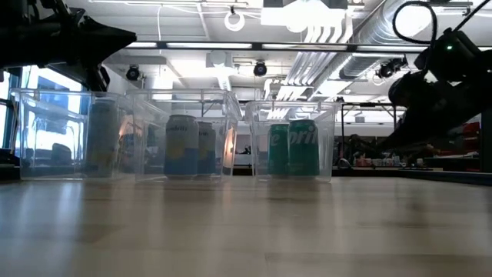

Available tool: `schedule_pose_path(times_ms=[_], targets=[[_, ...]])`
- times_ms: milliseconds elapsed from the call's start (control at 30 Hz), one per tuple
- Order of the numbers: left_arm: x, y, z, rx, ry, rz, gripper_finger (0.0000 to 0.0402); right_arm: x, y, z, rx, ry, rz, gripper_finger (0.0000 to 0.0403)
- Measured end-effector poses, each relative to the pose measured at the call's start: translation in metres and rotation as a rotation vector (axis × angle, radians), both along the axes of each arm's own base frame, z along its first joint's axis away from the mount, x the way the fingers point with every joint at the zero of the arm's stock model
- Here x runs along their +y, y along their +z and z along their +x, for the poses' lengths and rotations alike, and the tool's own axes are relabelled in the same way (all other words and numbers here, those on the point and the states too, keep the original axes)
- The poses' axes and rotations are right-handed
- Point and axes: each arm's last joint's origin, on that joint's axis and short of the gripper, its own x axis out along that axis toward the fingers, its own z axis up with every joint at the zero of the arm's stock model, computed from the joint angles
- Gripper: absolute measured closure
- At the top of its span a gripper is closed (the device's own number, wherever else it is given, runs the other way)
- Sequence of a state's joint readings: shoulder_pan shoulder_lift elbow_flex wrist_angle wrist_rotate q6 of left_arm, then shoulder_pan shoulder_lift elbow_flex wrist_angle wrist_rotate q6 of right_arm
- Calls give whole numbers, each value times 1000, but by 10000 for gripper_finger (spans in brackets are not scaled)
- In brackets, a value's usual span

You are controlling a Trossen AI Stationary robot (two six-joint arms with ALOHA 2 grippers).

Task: Sort soda cans
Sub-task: Return to Home Position

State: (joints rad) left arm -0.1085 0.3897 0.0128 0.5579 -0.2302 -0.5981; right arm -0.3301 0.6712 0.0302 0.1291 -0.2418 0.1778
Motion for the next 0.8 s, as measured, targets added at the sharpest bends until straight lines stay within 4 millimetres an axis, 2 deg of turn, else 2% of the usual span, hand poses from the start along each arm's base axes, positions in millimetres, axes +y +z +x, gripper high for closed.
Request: schedule_pose_path(times_ms=[133, 533, 633, 800], targets=[[0, 0, 0, 0, 0, 0, 401, 5, 0, -8, -24, 16, -10, 403], [0, 0, 0, 4, 2, 0, 401, 14, 55, -31, -602, 24, -193, 402], [0, -1, 0, 7, 0, 0, 401, 14, 63, -32, -680, 21, -222, 402], [1, 4, -7, -36, 1, -9, 401, 13, 62, -32, -671, 17, -221, 402]])
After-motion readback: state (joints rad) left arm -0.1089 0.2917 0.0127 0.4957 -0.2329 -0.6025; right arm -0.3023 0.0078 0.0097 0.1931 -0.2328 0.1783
